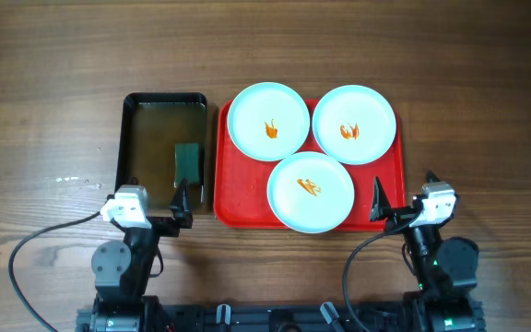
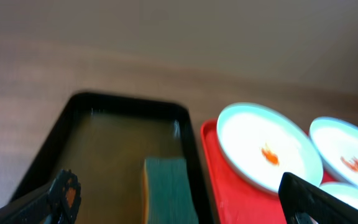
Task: Clean dirty plates on tray and stack at the side
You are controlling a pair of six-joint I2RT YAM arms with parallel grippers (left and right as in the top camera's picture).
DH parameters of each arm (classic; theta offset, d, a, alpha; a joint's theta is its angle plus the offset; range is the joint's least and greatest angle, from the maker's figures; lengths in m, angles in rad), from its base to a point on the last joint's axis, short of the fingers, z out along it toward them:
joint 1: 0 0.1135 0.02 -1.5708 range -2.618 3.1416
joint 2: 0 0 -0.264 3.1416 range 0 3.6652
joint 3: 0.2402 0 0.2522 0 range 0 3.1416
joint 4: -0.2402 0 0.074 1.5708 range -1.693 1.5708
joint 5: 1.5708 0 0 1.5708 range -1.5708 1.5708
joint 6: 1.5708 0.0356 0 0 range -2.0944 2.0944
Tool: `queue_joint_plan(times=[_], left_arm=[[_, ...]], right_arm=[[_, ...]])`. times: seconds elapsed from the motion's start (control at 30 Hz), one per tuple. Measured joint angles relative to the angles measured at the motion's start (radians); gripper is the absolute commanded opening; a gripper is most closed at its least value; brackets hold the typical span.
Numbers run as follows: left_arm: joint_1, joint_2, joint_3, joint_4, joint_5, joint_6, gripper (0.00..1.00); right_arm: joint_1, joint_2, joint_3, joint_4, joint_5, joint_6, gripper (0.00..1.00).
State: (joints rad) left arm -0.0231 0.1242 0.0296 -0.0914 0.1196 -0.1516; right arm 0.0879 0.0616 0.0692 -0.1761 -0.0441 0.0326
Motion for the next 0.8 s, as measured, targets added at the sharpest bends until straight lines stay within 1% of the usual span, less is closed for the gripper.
queue_joint_plan(times=[0.1,0.17,0.3,0.4,0.43,0.47,0.5,0.6,0.7,0.77,0.8], left_arm=[[0.000,0.122,0.077,-0.037,-0.003,-0.008,1.00],[0.000,0.248,0.185,-0.101,-0.003,-0.011,1.00],[0.000,0.489,0.411,-0.268,-0.010,-0.012,1.00],[0.000,0.687,0.615,-0.466,-0.010,-0.012,1.00],[0.000,0.726,0.661,-0.516,-0.010,-0.012,1.00],[0.000,0.813,0.764,-0.598,-0.009,-0.012,1.00],[0.000,0.841,0.793,-0.629,-0.009,-0.012,1.00],[0.000,0.932,0.842,-0.650,-0.009,-0.012,1.00],[0.000,0.972,0.842,-0.656,0.016,-0.012,1.00],[0.000,0.983,0.841,-0.618,0.029,-0.014,1.00],[0.000,0.986,0.841,-0.586,0.029,-0.019,1.00]], right_arm=[[0.000,0.103,0.125,-0.102,-0.008,0.016,1.00],[0.000,0.224,0.230,-0.184,-0.035,0.027,1.00],[0.000,0.571,0.494,-0.373,-0.120,0.054,1.00],[0.000,0.809,0.671,-0.547,-0.143,0.053,0.99],[0.000,0.955,0.786,-0.613,-0.148,0.053,1.00],[0.000,0.985,0.805,-0.613,-0.150,0.053,1.00],[-0.001,1.004,0.817,-0.635,-0.167,0.066,1.00],[-0.002,1.107,0.835,-0.643,-0.263,0.100,0.99],[-0.002,1.131,0.835,-0.652,-0.270,0.109,0.99],[-0.002,1.138,0.835,-0.655,-0.270,0.117,0.91],[-0.002,1.139,0.835,-0.655,-0.270,0.126,0.88]])
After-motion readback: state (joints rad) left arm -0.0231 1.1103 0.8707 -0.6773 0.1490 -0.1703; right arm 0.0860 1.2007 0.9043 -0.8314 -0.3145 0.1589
